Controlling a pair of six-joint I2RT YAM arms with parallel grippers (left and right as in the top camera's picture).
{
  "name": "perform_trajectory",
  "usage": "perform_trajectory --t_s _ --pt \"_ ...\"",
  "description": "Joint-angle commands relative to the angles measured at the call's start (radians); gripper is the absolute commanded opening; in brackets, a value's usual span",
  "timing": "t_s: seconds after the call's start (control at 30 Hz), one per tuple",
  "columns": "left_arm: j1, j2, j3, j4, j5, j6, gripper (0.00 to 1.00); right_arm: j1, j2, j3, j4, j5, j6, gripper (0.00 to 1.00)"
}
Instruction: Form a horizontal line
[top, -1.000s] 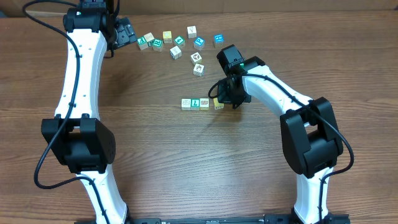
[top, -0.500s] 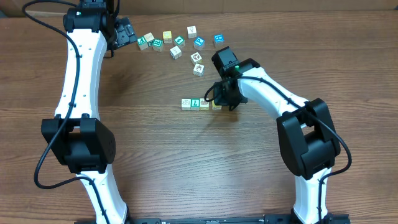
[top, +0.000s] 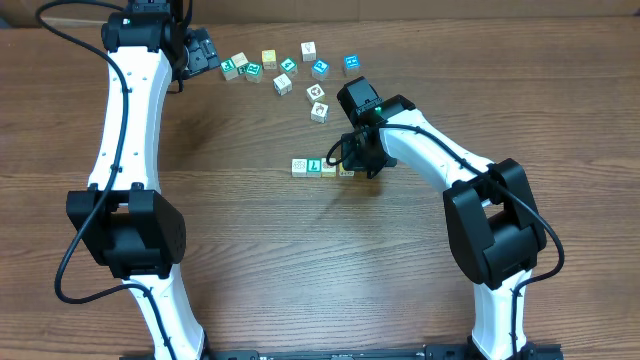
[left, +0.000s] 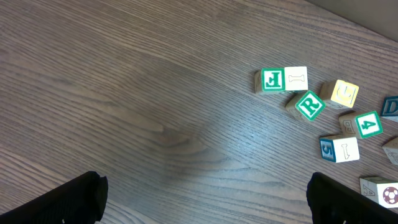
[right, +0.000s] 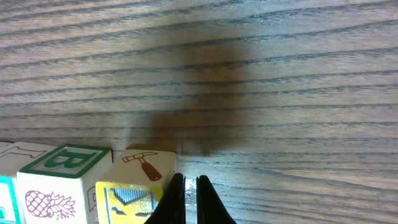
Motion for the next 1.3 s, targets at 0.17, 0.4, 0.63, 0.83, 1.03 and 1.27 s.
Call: perform_trajectory --t_s 0.17,0.4,0.63,0.83,1.03,1.27 --pt "0.0 -0.004 0.013 0.001 -0.003 0.012 1.0 0.0 0.013 -0.006 0.009 0.01 0.0 0.04" --pt "0.0 -0.004 0.013 0.001 -0.003 0.011 1.0 0.006 0.013 -0.006 0.013 0.008 0.001 0.04" --pt "0.0 -0.004 0.013 0.001 -0.003 0.011 1.0 0.01 0.013 -0.006 0.017 0.006 0.016 0.04" --pt "0.0 -0.004 0.013 0.001 -0.003 0.011 1.0 0.01 0.013 -0.006 0.018 0.002 0.02 0.04" --pt "0.0 -0.004 0.013 0.001 -0.003 0.011 1.0 0.01 0.013 -0.006 0.021 -0.006 0.02 0.04" --pt "0.0 -0.004 0.013 0.001 -0.003 0.011 1.0 0.01 0.013 -0.006 0.027 -0.021 0.02 0.04"
